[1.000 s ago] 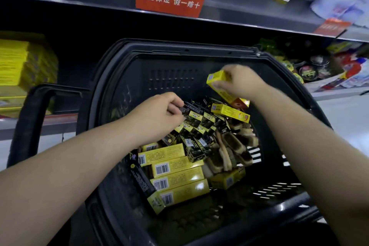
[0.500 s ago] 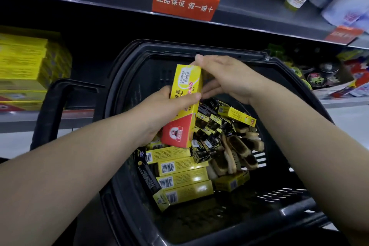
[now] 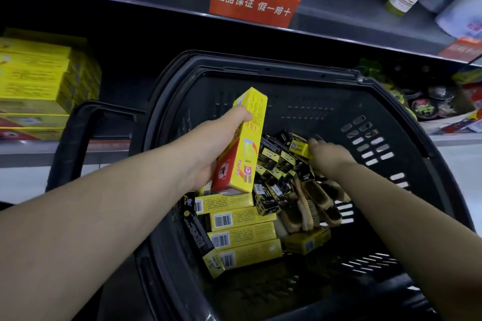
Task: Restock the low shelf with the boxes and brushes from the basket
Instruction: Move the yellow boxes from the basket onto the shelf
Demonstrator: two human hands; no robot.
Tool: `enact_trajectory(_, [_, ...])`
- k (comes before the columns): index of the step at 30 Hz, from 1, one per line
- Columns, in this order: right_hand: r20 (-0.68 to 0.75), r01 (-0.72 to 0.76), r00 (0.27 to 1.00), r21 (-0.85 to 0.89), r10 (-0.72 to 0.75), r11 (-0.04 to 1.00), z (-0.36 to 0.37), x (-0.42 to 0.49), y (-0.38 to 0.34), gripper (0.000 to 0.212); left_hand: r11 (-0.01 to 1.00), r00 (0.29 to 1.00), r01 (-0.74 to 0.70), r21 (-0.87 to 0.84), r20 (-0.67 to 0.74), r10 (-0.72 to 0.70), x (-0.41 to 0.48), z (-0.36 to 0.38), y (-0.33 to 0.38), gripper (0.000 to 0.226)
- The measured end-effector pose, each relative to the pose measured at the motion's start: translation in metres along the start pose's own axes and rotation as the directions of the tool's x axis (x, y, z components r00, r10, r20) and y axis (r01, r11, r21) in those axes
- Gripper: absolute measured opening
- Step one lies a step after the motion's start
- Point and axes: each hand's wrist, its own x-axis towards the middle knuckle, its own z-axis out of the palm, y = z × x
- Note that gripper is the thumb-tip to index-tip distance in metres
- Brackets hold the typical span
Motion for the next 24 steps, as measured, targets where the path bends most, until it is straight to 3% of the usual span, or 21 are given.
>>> enact_trajectory(2, [-0.049, 0.061, 0.997, 0.016, -0.060, 0.998, -0.016, -0.002, -0.002, 0.034, 1.000, 0.999, -0.015, -0.015, -0.029, 0.015, 0.005, -0.001, -0.002, 0.036])
enact_trajectory(5, [-0.143, 0.216, 0.973, 0.289, -0.181, 0.933, -0.060, -0.014, -0.010, 0.030, 0.999, 0.993, -0.031, -0.043, -0.118, 0.026, 0.005, -0.001, 0.002, 0.032])
enact_trajectory(8, [-0.220, 0.346, 0.938, 0.642, -0.268, 0.684, -0.106, -0.038, -0.032, 0.017, 0.998, 0.988, -0.063, -0.019, -0.143, 0.060, 0.004, -0.002, 0.003, 0.033])
enact_trajectory(11, [-0.229, 0.336, 0.927, 0.856, -0.296, 0.392, -0.136, -0.062, -0.057, 0.013, 0.989, 0.981, -0.147, -0.013, -0.129, 0.144, 0.000, -0.003, 0.006, 0.047])
enact_trajectory(18, [-0.234, 0.284, 0.948, 0.927, -0.214, 0.245, -0.162, -0.096, -0.093, 0.026, 0.964, 0.964, -0.267, 0.003, 0.006, 0.267, -0.027, -0.017, 0.009, 0.052])
enact_trajectory(22, [-0.177, 0.213, 0.955, 0.968, -0.239, 0.132, -0.174, -0.105, -0.116, 0.033, 0.949, 0.949, -0.316, -0.012, 0.018, 0.316, -0.046, -0.038, 0.014, 0.045])
enact_trajectory(24, [-0.175, 0.202, 0.942, 0.977, -0.285, 0.067, -0.183, -0.108, -0.127, 0.033, 0.941, 0.941, -0.337, -0.017, 0.017, 0.337, -0.056, -0.054, 0.018, 0.052])
